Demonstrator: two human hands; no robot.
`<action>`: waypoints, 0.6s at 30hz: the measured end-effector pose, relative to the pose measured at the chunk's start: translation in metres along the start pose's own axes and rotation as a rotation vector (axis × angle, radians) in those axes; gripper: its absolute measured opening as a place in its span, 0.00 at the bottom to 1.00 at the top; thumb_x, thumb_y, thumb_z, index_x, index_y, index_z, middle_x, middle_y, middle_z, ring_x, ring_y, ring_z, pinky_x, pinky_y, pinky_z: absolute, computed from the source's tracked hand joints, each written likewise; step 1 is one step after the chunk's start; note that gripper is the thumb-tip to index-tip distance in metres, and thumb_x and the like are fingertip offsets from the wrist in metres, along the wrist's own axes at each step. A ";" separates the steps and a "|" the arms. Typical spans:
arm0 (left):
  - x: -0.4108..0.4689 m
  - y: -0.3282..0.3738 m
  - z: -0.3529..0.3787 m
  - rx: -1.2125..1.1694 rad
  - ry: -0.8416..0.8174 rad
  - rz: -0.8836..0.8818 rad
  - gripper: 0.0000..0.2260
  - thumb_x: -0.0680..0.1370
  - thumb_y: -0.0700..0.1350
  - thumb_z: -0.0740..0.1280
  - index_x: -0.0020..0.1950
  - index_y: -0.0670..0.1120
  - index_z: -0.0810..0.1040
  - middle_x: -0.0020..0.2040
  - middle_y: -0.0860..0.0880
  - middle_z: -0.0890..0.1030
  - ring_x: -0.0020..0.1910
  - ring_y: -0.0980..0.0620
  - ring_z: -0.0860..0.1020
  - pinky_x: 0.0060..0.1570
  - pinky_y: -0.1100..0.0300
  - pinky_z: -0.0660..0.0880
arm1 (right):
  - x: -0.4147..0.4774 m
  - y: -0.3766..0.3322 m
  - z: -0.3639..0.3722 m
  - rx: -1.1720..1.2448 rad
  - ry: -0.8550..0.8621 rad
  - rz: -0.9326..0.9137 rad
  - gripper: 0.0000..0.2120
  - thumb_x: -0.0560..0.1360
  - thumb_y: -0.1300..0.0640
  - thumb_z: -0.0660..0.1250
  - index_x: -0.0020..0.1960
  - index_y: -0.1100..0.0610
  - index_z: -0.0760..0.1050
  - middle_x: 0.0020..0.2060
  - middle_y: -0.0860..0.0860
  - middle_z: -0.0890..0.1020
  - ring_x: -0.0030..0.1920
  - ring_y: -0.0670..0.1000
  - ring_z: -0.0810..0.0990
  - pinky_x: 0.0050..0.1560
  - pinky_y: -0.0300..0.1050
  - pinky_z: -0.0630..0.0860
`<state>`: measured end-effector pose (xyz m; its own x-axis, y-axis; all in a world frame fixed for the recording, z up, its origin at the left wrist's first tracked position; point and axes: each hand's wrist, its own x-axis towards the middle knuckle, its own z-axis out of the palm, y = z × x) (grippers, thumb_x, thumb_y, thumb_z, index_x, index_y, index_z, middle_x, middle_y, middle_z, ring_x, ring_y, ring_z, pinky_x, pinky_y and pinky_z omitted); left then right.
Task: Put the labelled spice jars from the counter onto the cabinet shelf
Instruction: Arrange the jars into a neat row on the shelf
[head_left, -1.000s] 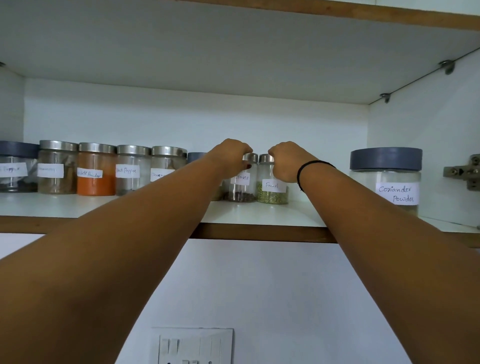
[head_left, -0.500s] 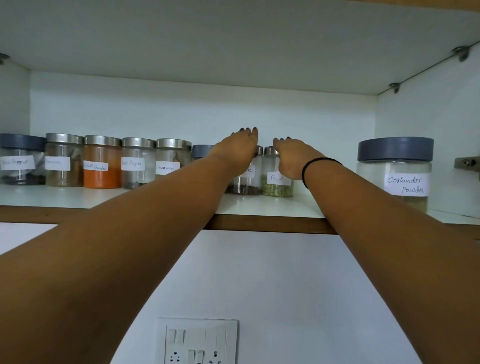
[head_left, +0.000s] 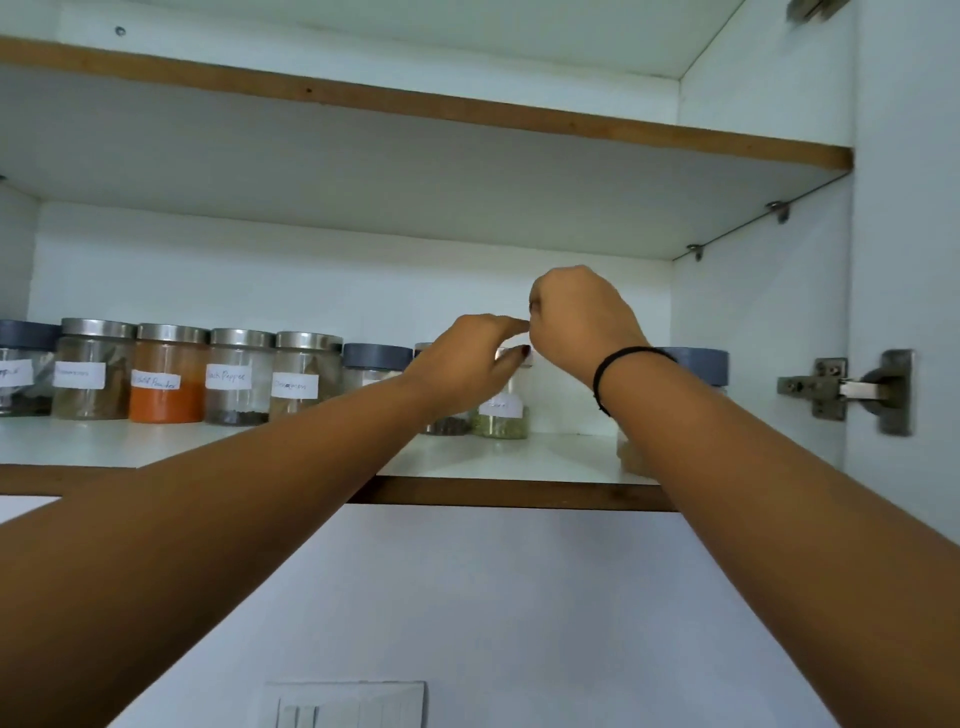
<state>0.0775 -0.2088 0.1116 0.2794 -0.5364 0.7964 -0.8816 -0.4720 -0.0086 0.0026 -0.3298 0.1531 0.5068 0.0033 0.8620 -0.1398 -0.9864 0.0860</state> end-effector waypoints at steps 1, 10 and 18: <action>0.000 0.010 0.001 -0.034 -0.007 0.008 0.18 0.83 0.48 0.61 0.72 0.46 0.73 0.68 0.47 0.78 0.63 0.48 0.76 0.63 0.58 0.69 | -0.001 0.006 -0.008 0.017 0.013 0.011 0.10 0.74 0.66 0.62 0.50 0.60 0.80 0.46 0.56 0.82 0.42 0.56 0.79 0.41 0.46 0.78; 0.010 0.096 0.019 -0.260 -0.017 0.095 0.14 0.82 0.52 0.62 0.58 0.45 0.82 0.54 0.47 0.84 0.52 0.50 0.79 0.55 0.56 0.76 | -0.040 0.064 -0.060 -0.002 -0.015 0.151 0.07 0.70 0.61 0.65 0.42 0.58 0.82 0.37 0.55 0.83 0.37 0.55 0.82 0.40 0.50 0.82; 0.016 0.109 0.028 -0.225 -0.008 0.101 0.10 0.82 0.48 0.63 0.46 0.44 0.79 0.42 0.46 0.80 0.41 0.50 0.75 0.41 0.59 0.69 | -0.058 0.096 -0.065 0.052 -0.152 0.164 0.17 0.76 0.55 0.62 0.30 0.58 0.69 0.27 0.53 0.71 0.28 0.52 0.69 0.29 0.41 0.63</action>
<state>-0.0031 -0.2883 0.1065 0.1876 -0.5793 0.7932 -0.9675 -0.2483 0.0475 -0.0952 -0.4138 0.1435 0.6040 -0.1786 0.7767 -0.1891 -0.9788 -0.0780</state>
